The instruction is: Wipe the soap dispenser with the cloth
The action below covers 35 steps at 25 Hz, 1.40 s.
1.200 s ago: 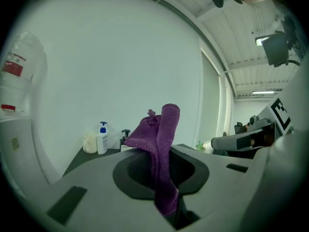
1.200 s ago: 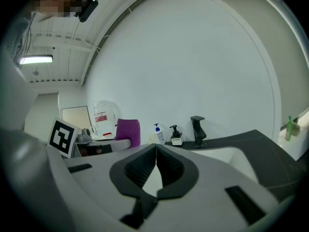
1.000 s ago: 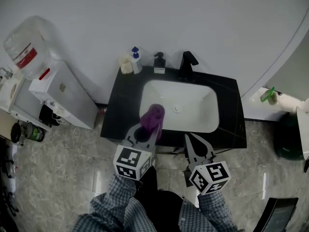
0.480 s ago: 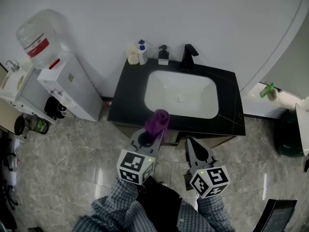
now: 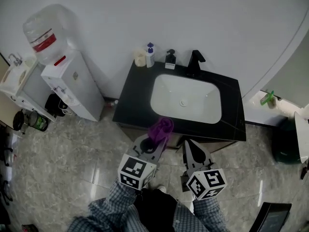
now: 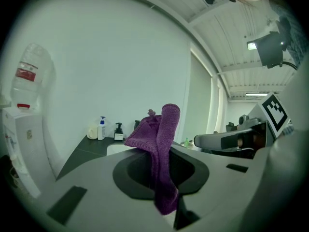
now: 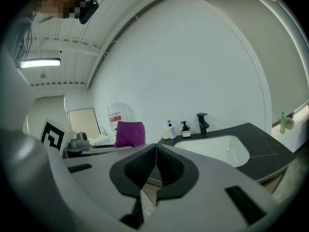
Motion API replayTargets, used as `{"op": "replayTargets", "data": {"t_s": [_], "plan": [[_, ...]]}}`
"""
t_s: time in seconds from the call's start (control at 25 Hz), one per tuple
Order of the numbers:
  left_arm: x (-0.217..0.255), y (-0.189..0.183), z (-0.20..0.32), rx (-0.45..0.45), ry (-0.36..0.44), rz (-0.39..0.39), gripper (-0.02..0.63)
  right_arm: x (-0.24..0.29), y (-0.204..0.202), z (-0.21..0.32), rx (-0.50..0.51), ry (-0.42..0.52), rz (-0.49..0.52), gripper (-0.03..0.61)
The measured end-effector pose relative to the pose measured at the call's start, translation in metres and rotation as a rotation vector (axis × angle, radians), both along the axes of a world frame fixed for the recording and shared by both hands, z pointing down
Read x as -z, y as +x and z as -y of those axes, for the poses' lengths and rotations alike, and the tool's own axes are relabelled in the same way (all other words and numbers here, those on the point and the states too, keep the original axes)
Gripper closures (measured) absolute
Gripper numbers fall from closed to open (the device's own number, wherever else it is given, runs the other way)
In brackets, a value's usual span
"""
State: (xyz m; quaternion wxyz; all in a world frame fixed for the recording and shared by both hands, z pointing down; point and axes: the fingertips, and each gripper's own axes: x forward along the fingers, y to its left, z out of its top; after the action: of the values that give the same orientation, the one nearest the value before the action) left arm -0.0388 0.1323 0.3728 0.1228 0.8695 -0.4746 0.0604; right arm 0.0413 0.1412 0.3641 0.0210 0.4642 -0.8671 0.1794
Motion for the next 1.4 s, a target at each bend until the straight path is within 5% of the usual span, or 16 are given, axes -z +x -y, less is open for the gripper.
{"op": "replayTargets", "data": {"t_s": [1.4], "plan": [[0.004,-0.03,-0.029,0.018,0.001,-0.009,0.556,0.011,-0.04,-0.023,0.056,0.024,-0.032,0.56]]}}
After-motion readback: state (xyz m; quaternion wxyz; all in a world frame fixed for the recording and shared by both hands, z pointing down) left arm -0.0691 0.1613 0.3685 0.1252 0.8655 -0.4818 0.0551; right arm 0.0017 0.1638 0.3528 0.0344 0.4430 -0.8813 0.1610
